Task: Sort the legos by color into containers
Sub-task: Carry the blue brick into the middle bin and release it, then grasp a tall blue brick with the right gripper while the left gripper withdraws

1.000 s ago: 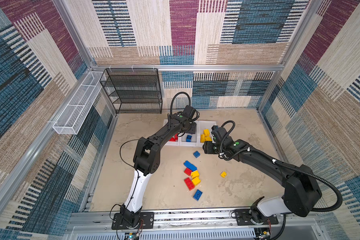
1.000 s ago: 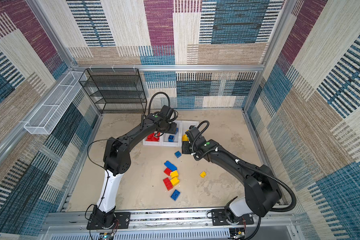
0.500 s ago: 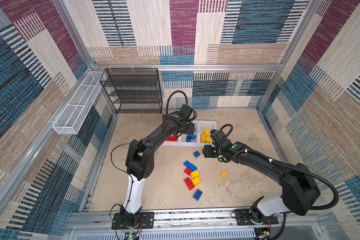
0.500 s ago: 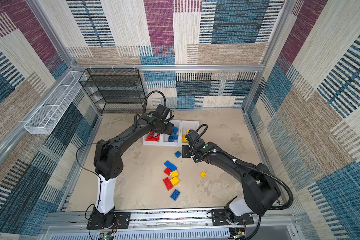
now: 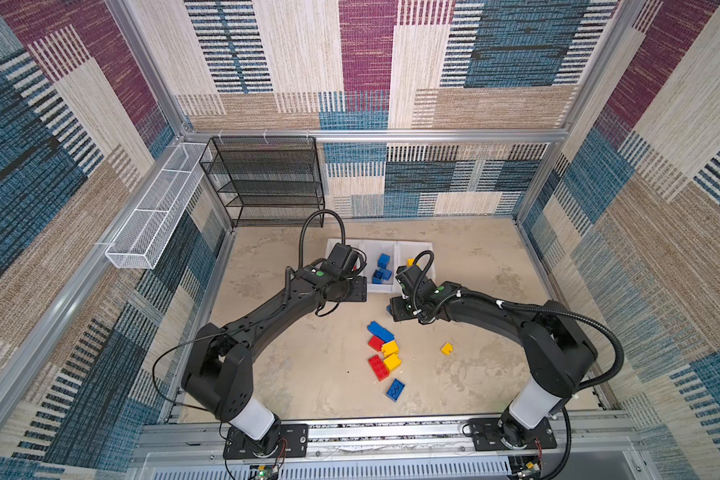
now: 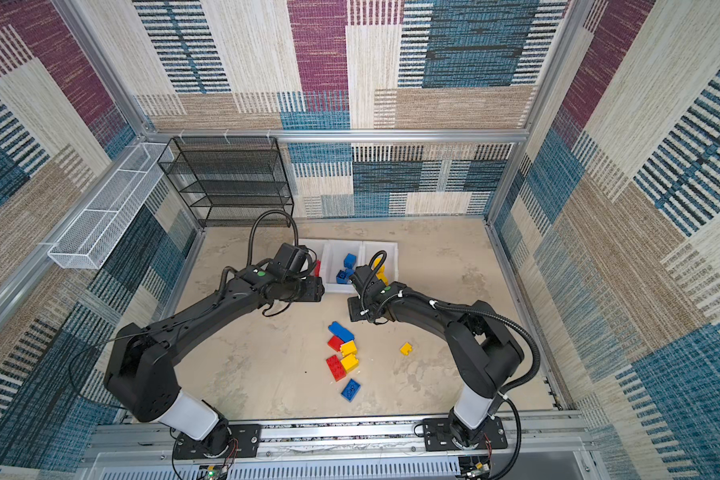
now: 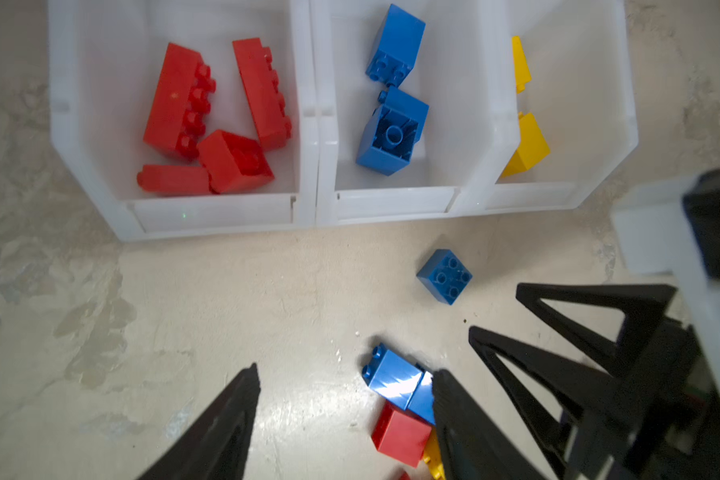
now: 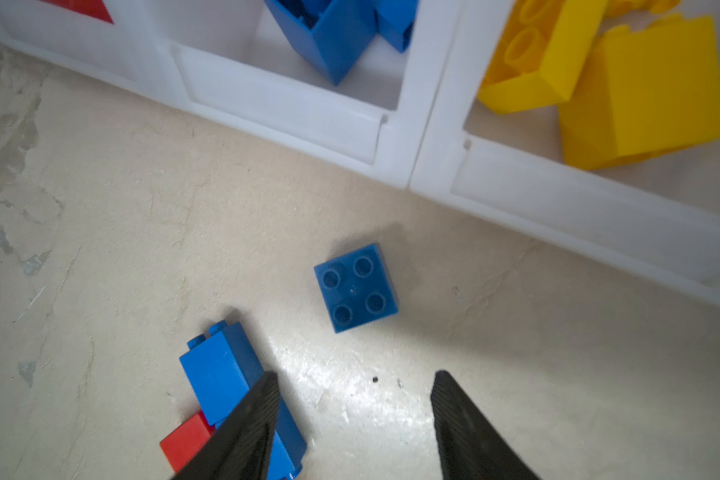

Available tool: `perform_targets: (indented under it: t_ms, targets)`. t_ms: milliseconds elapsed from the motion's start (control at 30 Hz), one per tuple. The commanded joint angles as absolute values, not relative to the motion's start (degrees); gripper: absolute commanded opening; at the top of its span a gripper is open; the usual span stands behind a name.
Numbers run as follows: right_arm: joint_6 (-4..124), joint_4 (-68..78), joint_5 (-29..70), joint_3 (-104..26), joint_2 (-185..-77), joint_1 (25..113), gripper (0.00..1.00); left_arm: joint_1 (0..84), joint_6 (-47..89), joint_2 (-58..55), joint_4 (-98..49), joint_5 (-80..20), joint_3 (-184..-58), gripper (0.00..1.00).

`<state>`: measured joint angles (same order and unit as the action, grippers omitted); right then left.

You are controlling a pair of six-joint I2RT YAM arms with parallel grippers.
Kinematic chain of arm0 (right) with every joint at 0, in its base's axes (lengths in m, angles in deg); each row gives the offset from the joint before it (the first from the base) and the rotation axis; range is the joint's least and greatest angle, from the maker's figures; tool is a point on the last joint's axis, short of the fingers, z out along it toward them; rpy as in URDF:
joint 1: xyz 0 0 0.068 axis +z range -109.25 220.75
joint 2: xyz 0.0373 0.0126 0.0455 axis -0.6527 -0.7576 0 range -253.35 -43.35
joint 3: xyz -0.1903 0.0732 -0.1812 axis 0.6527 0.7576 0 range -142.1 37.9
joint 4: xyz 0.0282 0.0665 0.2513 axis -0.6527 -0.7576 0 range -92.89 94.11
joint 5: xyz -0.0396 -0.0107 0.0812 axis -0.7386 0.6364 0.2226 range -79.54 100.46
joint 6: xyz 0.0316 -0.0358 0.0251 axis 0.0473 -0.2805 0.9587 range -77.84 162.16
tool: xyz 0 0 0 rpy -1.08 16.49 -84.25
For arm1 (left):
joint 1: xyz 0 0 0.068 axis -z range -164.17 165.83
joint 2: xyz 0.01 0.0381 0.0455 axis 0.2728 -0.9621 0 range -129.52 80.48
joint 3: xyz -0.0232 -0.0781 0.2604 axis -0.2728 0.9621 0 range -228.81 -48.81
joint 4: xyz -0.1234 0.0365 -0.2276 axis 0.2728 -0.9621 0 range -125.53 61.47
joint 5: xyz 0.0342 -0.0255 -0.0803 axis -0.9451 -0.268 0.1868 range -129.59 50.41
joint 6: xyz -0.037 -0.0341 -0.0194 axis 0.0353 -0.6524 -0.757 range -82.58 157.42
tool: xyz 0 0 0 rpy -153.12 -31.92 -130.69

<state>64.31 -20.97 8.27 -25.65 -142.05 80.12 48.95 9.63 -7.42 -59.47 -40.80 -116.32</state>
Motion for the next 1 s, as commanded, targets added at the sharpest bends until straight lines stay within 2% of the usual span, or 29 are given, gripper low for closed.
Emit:
perform_targets:
  t_ms: [0, 233, 533, 833, 967]
  targets:
    - [61.9, -19.2, 7.0, -27.9, -144.5, 80.2, 0.61, 49.0, 4.8, -2.9, -56.1, -42.1, -110.8, 0.69]
    - [60.3, -19.2, 6.6, -31.7, -150.6, 80.2, 0.58, 49.0, -0.1, 7.1, -51.4, -42.6, -99.6, 0.69]
    - [60.0, -20.0, 5.1, -34.0, -154.0, 80.2, 0.54, 48.9, -1.4, 9.7, -51.7, -42.3, -96.1, 0.69]
    - [60.2, -20.0, 4.7, -33.3, -154.4, 80.3, 0.35, 48.9, -1.8, 10.0, -51.7, -42.2, -95.5, 0.69]
    - [60.5, -19.8, 4.9, -32.4, -153.5, 80.2, 0.30, 49.0, -2.3, 10.3, -51.7, -42.1, -95.2, 0.69]
